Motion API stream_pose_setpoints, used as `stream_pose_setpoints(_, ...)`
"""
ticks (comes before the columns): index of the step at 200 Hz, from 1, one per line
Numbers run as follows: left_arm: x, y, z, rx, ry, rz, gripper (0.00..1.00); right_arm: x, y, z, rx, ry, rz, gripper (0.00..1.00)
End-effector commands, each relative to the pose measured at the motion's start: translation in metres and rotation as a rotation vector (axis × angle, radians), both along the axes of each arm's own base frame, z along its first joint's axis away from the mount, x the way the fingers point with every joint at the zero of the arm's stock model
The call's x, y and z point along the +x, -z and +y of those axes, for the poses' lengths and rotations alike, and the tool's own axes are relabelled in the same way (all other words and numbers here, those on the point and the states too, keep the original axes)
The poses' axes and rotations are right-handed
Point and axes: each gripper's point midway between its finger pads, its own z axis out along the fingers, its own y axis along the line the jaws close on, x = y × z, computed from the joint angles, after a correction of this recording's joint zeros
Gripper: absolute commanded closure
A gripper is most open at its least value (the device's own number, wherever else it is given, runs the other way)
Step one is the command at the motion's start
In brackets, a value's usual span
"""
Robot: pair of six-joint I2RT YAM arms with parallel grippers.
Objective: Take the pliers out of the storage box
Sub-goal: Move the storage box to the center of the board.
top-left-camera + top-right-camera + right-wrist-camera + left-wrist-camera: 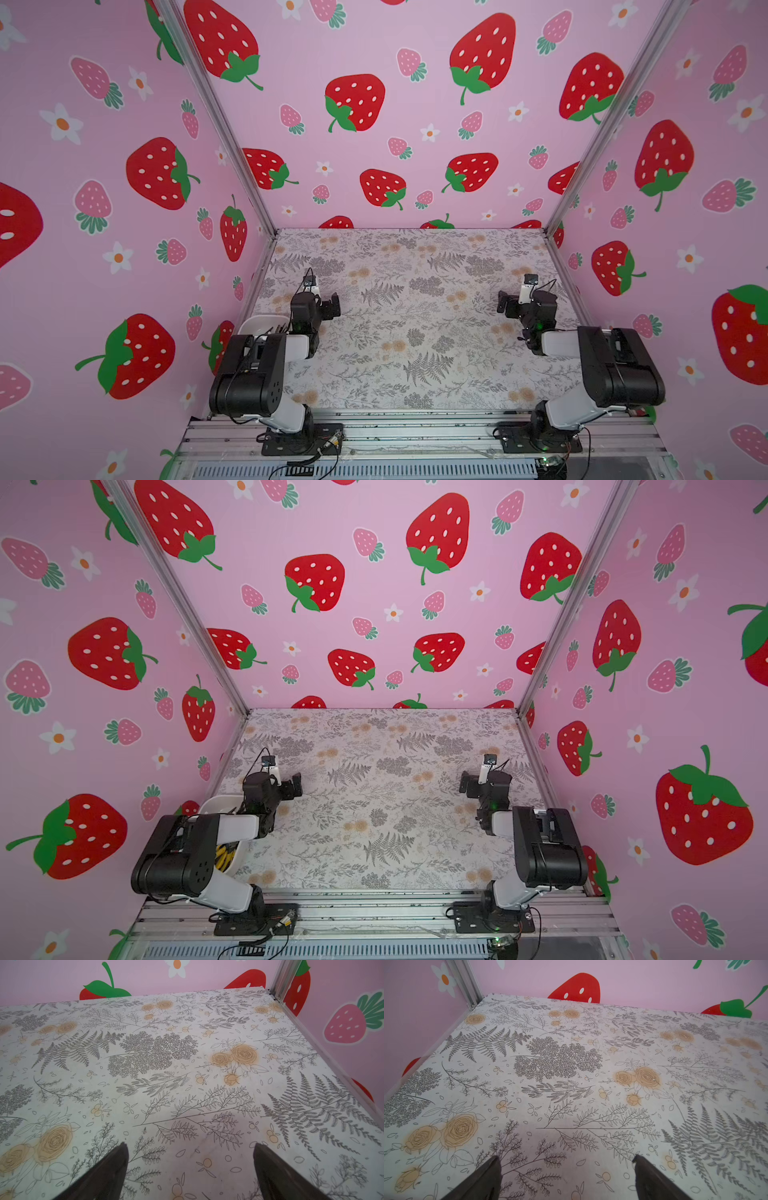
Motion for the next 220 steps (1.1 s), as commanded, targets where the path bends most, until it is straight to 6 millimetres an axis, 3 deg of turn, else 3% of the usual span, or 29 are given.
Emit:
stream_pose_setpoints(1, 0.0095, -0.0085, 0.0015, 0.019, -0.003, -0.027, 0.0, 0.0057, -0.0068, -0.0018, 0.0, 0.011, -0.027, 0.01)
stream_pose_setpoints(220, 0.0087, -0.0097, 0.0018, 0.016, -0.002, -0.03, 0.0, 0.0065, -0.0069, -0.0063, 0.006, 0.032, -0.023, 0.01)
